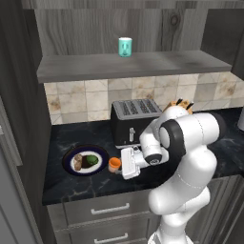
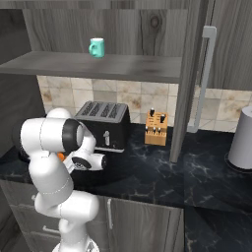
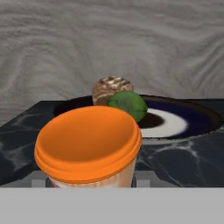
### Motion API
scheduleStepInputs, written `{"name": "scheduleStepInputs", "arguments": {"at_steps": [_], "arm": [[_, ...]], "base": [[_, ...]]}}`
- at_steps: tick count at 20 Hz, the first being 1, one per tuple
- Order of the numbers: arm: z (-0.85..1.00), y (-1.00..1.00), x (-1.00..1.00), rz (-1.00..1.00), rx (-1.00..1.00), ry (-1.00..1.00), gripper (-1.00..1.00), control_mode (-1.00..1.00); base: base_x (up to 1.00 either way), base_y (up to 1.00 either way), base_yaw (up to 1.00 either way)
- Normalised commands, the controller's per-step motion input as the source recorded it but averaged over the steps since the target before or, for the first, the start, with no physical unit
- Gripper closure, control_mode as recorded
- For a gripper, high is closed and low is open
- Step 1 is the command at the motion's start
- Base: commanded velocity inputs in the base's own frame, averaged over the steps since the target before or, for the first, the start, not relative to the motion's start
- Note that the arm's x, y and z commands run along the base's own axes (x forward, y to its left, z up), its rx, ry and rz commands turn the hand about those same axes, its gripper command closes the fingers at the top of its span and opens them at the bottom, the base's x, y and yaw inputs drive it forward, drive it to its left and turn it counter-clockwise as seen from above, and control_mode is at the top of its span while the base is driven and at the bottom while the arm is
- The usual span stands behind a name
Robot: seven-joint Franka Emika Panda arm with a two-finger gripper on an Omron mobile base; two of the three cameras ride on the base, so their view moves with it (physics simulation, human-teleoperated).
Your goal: Pick the avocado and bread from the counter and place them on the plate. Then pick the jam from the cabinet and place it next to the plate. Lastly close the cabinet door.
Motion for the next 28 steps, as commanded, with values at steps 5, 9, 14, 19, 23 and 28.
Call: {"name": "scheduleStepInputs", "arguments": {"at_steps": [5, 9, 14, 19, 23, 28], "arm": [[-0.14, 0.0, 0.04, 0.0, 0.0, -0.03, 1.0, -1.0], [-0.17, 0.0, 0.0, 0.0, 0.0, -0.04, -1.0, -1.0], [-0.11, 0.0, 0.0, 0.0, 0.0, -0.05, -1.0, -1.0], [-0.12, -0.05, 0.0, 0.0, 0.0, -0.05, -1.0, -1.0], [-0.03, -0.13, 0.0, 0.0, 0.0, -0.04, -1.0, -1.0], [0.0, -0.3, -0.11, -0.05, 0.0, -0.01, -1.0, -1.0]], "base": [[0.0, 0.0, 0.0], [0.0, 0.0, 0.0], [0.0, 0.0, 0.0], [0.0, 0.0, 0.0], [0.0, 0.0, 0.0], [0.0, 0.0, 0.0]]}}
